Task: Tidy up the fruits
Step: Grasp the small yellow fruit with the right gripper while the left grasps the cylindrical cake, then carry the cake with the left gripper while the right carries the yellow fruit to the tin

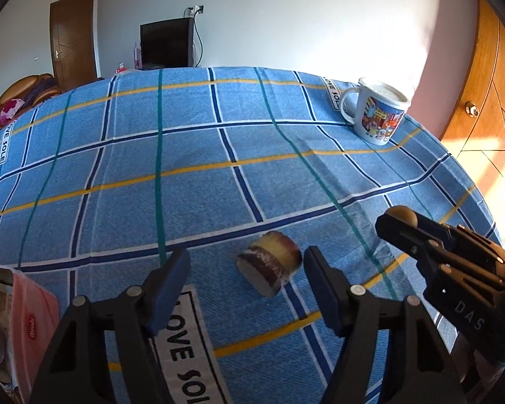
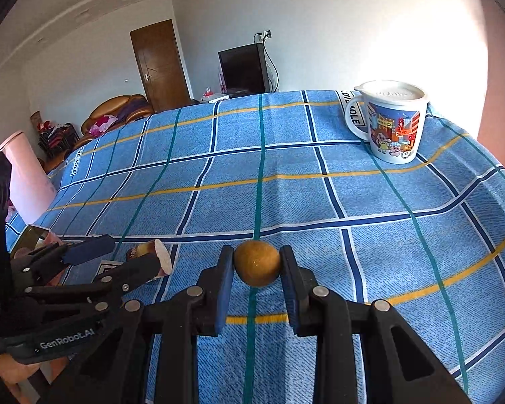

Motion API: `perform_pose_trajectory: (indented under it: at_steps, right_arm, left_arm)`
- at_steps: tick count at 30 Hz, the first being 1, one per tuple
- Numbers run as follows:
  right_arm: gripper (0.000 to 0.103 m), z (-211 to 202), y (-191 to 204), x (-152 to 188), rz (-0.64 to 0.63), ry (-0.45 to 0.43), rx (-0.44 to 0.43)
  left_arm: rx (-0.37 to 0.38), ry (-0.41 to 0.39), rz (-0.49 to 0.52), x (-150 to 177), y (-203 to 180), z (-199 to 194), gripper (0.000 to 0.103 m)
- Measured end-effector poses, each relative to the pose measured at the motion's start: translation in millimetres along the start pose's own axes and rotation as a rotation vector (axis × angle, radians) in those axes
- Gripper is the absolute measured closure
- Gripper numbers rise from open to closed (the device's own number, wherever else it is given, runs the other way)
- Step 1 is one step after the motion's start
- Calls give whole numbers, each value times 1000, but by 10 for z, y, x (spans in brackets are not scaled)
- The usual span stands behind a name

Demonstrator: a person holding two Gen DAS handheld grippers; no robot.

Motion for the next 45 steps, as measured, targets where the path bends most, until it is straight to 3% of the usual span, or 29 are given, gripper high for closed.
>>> perform_pose_trajectory:
  at_steps: [5, 25, 45]
  right_arm:
    - [74, -14, 17, -3, -12, -8, 9]
    - [74, -227, 145, -73, -45, -107, -58]
    - [74, -465, 192, -134, -58, -218, -68]
  left_arm:
    - [53, 50, 11, 38, -115, 113, 59]
    - [-6, -163, 25, -138, -71, -305, 59]
    - [-66, -314, 58, -187, -80, -624, 59]
Point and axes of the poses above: each gripper's, at about its wrist camera, not at the fingertips, and z roughly the way its jaws point, y to its left, x to its underside, the point moved 10 cm from there along z, roughly the way its jaws point, and after that the axes turned 3 degrees about z, right-handed, at the moved point
